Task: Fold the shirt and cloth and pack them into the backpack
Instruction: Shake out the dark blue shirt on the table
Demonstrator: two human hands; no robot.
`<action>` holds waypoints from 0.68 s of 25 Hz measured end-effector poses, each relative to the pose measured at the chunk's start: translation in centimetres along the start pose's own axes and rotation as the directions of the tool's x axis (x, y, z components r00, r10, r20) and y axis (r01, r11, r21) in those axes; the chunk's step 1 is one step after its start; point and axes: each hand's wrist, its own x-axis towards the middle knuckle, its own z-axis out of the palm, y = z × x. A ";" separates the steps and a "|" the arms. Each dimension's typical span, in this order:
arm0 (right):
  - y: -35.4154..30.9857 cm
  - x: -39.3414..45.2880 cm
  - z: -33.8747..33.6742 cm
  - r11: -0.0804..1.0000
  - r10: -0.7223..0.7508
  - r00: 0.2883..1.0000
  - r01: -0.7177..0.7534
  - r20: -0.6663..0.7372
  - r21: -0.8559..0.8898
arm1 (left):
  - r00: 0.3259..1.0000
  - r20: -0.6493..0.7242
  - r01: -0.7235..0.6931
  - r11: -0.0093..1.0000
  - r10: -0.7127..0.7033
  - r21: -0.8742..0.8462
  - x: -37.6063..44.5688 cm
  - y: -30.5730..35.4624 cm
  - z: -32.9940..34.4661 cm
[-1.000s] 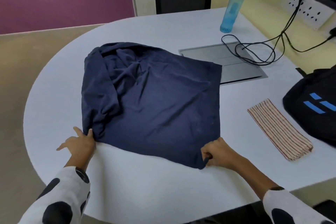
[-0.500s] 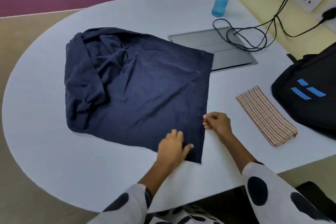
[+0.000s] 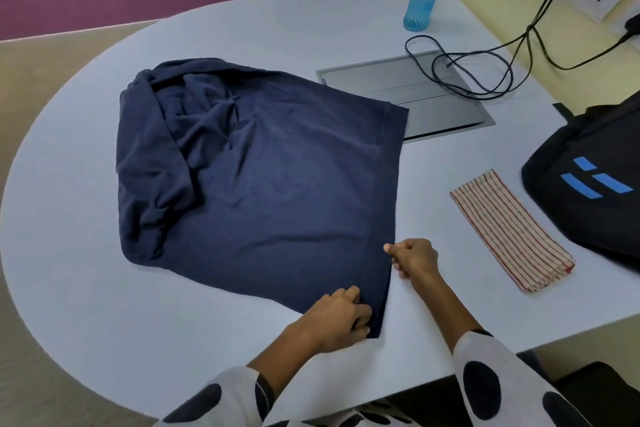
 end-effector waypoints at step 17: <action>-1.4 -1.5 2.9 0.759 -0.516 0.845 0.377 -0.138 -0.531 | 0.965 -0.223 0.109 0.984 -0.139 -0.141 0.2 -0.1 1.2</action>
